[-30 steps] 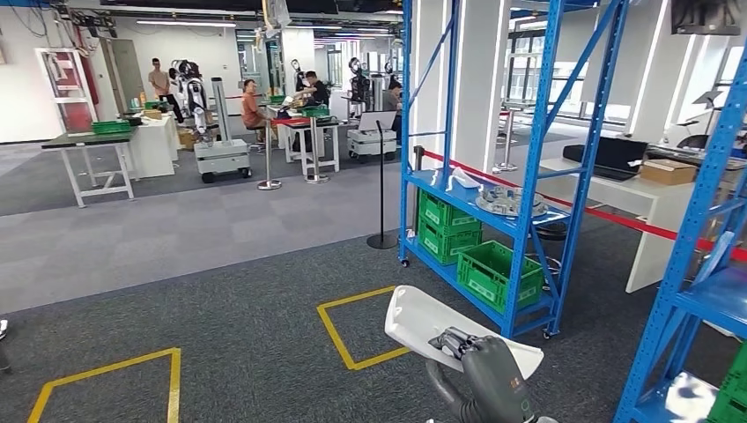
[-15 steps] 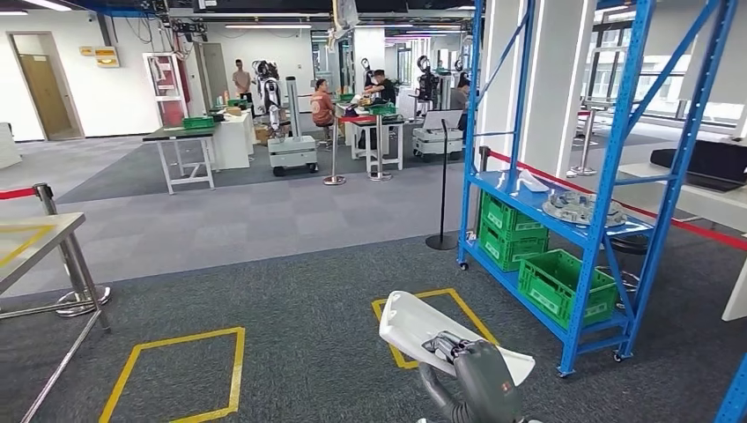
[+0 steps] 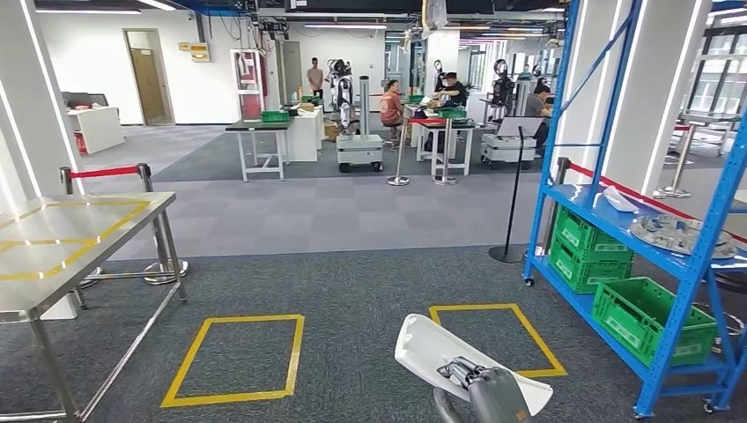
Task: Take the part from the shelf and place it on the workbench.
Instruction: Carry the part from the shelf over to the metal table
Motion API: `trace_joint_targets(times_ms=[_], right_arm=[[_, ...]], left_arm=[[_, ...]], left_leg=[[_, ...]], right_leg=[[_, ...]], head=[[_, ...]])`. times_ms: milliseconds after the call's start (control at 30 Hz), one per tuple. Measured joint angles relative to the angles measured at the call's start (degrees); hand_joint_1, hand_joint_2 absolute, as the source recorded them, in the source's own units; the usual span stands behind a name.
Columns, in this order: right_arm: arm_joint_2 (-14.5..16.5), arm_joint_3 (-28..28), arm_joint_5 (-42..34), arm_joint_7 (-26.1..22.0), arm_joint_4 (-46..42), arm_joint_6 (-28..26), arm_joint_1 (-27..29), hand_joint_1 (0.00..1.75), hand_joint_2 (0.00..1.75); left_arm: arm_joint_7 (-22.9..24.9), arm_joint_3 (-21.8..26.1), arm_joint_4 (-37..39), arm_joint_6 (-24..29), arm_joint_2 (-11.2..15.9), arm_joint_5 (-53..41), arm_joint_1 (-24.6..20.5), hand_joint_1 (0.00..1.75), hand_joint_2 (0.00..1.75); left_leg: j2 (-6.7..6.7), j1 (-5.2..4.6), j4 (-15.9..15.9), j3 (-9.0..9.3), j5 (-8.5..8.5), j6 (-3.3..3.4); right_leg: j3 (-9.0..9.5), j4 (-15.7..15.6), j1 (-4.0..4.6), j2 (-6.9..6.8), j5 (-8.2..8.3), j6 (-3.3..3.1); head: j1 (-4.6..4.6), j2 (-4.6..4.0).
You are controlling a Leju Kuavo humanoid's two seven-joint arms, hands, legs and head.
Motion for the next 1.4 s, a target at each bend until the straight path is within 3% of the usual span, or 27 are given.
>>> trace_joint_targets(times_ms=[67,133,200,267,333,367,400,467,533,567,633,667,733,800,867,900,933,967,1033,1067,1133,1167,1233,1300,1367,1400], right_arm=[[-0.1,-0.3,1.2,0.6,-1.6,0.4,0.7,1.75,1.75],[-0.2,-0.5,1.8,1.3,-2.9,1.2,0.9,1.75,1.75],[-0.2,-1.0,2.0,1.6,-4.0,1.6,1.0,1.75,1.75],[-0.4,-1.7,2.3,1.7,-5.1,1.8,1.5,1.75,1.75],[-0.9,-2.3,2.6,1.8,-6.0,2.1,2.4,1.75,1.75],[-1.1,-2.5,2.5,1.6,-6.3,2.4,2.7,1.75,1.75],[-1.3,-2.6,2.2,1.3,-6.4,2.7,2.5,1.75,1.75],[-1.7,-2.8,1.4,0.7,-6.4,3.4,1.2,1.75,1.75],[-1.9,-2.9,0.6,0.4,-6.2,3.8,-0.5,1.75,1.75],[-2.0,-3.0,0.2,0.1,-6.2,3.9,-1.2,1.75,1.75],[-2.1,-3.0,-0.4,-0.5,-6.1,4.1,-2.3,1.75,1.75],[-2.0,-3.0,-0.6,-0.6,-6.0,4.3,-2.9,1.75,1.75],[-1.9,-2.9,-0.7,-0.4,-5.6,4.9,-4.6,1.75,1.75],[-1.7,-2.8,-0.7,0.3,-4.9,5.2,-6.0,1.75,1.75],[-1.7,-2.8,-0.9,0.9,-4.1,5.3,-6.4,1.75,1.75],[-1.8,-2.8,-1.1,1.0,-3.8,5.2,-6.4,1.75,1.75],[-1.8,-2.8,-1.3,1.0,-3.6,5.1,-6.4,1.75,1.75],[-1.9,-2.8,-1.5,1.0,-3.5,5.0,-6.5,1.75,1.75],[-2.1,-2.8,-1.6,0.9,-3.5,4.8,-6.7,1.75,1.75],[-2.2,-2.8,-1.6,0.9,-3.5,4.7,-6.8,1.75,1.75],[-2.2,-2.8,-1.7,0.9,-3.5,4.6,-7.0,1.75,1.75],[-2.2,-2.8,-1.7,0.9,-3.5,4.6,-7.1,1.75,1.75],[-2.2,-2.8,-1.7,0.9,-3.4,4.6,-7.3,1.75,1.75],[-2.2,-2.8,-1.7,0.9,-3.4,4.6,-7.3,1.75,1.75],[-2.3,-2.8,-1.7,0.9,-3.3,4.6,-7.1,1.75,1.75],[-2.3,-2.8,-1.7,0.9,-3.2,4.6,-7.1,1.75,1.75]], left_arm=[[1.3,0.0,0.0,0.1,-0.1,-0.2,0.0,0.00,1.75],[2.2,0.0,0.1,0.1,-0.1,-0.3,0.4,0.00,1.75],[2.7,0.0,0.2,0.1,-0.2,-0.4,0.9,0.00,1.75],[3.0,0.0,0.3,0.1,-0.3,-0.6,1.2,0.00,1.75],[3.1,0.0,0.4,0.0,-0.4,-0.6,1.4,0.00,1.75],[3.1,0.0,0.4,-0.1,-0.5,-0.6,1.5,0.00,1.75],[3.0,0.0,0.4,-0.1,-0.5,-0.5,1.6,0.00,1.75],[2.6,0.0,0.4,-0.1,-0.5,-0.1,1.6,0.00,1.75],[2.2,0.0,0.3,0.0,-0.7,0.4,1.3,0.00,1.75],[2.3,0.1,0.3,0.1,-0.7,0.7,1.2,0.00,1.75],[2.9,0.3,0.4,0.5,-0.9,1.2,1.1,0.00,1.75],[3.4,0.4,0.4,0.7,-0.9,1.4,1.2,0.00,1.75],[4.4,0.6,0.4,1.1,-1.1,1.5,1.4,0.00,1.75],[4.9,0.7,0.4,1.4,-1.2,1.4,1.4,0.00,1.75],[5.0,0.9,0.4,1.4,-1.3,1.2,1.3,0.00,1.75],[5.1,0.9,0.5,1.3,-1.3,1.0,1.4,0.00,1.75],[5.1,0.9,0.5,1.2,-1.3,0.8,1.4,0.00,1.75],[5.1,0.9,0.5,1.2,-1.4,0.6,1.4,0.00,1.75],[5.2,0.9,0.4,1.0,-1.5,0.4,1.2,0.00,1.75],[5.2,1.0,0.4,1.0,-1.6,0.4,1.2,0.00,1.75],[5.2,1.0,0.5,0.8,-1.6,0.4,1.2,0.00,1.75],[5.2,1.0,0.5,0.8,-1.6,0.4,1.3,0.00,1.75],[5.3,1.0,0.5,0.8,-1.6,0.4,1.3,0.00,1.75],[5.3,1.0,0.5,0.7,-1.6,0.4,1.2,0.00,1.75],[5.2,1.0,0.5,0.7,-1.6,0.4,1.1,0.00,1.75],[5.2,1.0,0.5,0.7,-1.6,0.4,1.1,0.00,1.75]], left_leg=[[-1.20,0.12,0.0,-0.35,0.11,-0.65],[-2.11,0.22,-0.3,-0.61,0.34,-1.45],[-0.30,0.00,1.0,-1.43,-0.58,-1.98],[3.10,-0.13,6.4,-4.08,-3.68,-2.33],[4.55,0.10,13.3,-7.39,-6.55,-2.72],[4.81,0.25,14.8,-8.06,-6.68,-2.91],[5.05,0.41,14.2,-7.66,-5.79,-3.08],[6.78,0.70,7.3,-3.94,-2.26,-3.40],[9.04,0.60,1.3,-0.70,-0.27,-2.98],[9.54,0.46,0.2,-0.18,-0.15,-2.52],[8.32,0.28,0.2,-0.35,-0.11,-1.39],[7.69,0.31,0.1,-0.34,0.01,-0.97],[6.47,0.46,-0.1,-0.29,0.30,-0.18],[5.15,0.46,-0.1,-0.46,0.49,0.32],[3.50,0.33,-0.1,-0.60,0.57,0.53],[2.60,0.26,0.0,-0.62,0.60,0.54],[1.72,0.20,0.0,-0.62,0.64,0.50],[0.88,0.18,0.1,-0.63,0.69,0.43],[-0.62,0.10,0.2,-0.83,0.90,0.03],[-1.19,0.16,0.1,-1.00,1.03,-0.28],[-2.30,0.31,-0.1,-1.38,1.34,-1.05],[-2.09,0.30,-0.1,-1.53,1.34,-1.36],[0.64,0.03,2.0,-2.68,-0.11,-1.93],[3.98,0.05,8.2,-5.51,-3.57,-2.39],[4.78,0.29,14.2,-8.29,-5.77,-2.86],[4.94,0.40,14.8,-8.46,-5.42,-3.07]], right_leg=[[1.48,-3.5,0.18,1.31,0.82,-0.10],[1.79,-3.9,0.20,0.14,1.08,-0.31],[2.32,-4.7,-0.08,-1.15,1.50,-0.94],[2.58,-5.2,-0.15,-2.69,1.67,-1.39],[2.59,-5.2,-0.10,-4.37,1.56,-1.50],[2.58,-5.1,-0.12,-5.20,1.47,-1.46],[2.58,-5.1,-0.18,-5.96,1.39,-1.37],[2.61,-4.8,-0.32,-7.24,1.11,-0.93],[2.64,-4.3,-0.10,-8.24,0.67,-0.19],[2.72,-4.2,0.09,-8.74,0.53,0.19],[3.02,-4.2,0.16,-9.86,0.41,0.86],[3.08,-4.0,0.01,-9.79,0.14,1.21],[1.88,-1.1,-0.39,-7.42,-1.82,1.78],[-1.70,6.3,-0.54,-4.32,-5.30,1.99],[-4.82,12.2,-0.45,-3.39,-6.87,1.88],[-4.99,12.2,-0.37,-3.23,-6.03,1.66],[-4.01,9.7,-0.26,-2.91,-4.21,1.31],[-2.21,5.7,-0.13,-2.06,-1.97,0.85],[1.04,-1.5,0.02,0.05,0.70,0.14],[1.79,-3.3,0.10,0.66,1.04,-0.01],[2.06,-4.0,0.21,0.01,1.05,-0.05],[2.25,-4.3,0.11,-0.65,1.25,-0.24],[2.69,-5.0,-0.20,-2.08,1.69,-0.83],[2.79,-5.2,-0.21,-3.54,1.79,-1.21],[2.77,-5.2,-0.20,-5.07,1.69,-1.27],[2.76,-5.1,-0.23,-5.82,1.61,-1.23]], head=[[-0.01,0.00],[-0.01,0.00],[-0.12,0.00],[-0.26,0.00],[-0.30,0.00],[-0.30,0.00],[-0.31,0.00],[-0.32,0.00],[-0.31,0.00],[-0.27,0.00],[-0.17,0.00],[-0.15,0.00],[-0.09,0.00],[-0.03,0.00],[0.01,0.00],[0.03,0.00],[0.03,0.00],[0.04,0.00],[0.01,0.00],[-0.01,0.00],[0.00,0.00],[-0.03,0.00],[-0.19,0.00],[-0.34,0.00],[-0.37,0.00],[-0.38,0.00]])
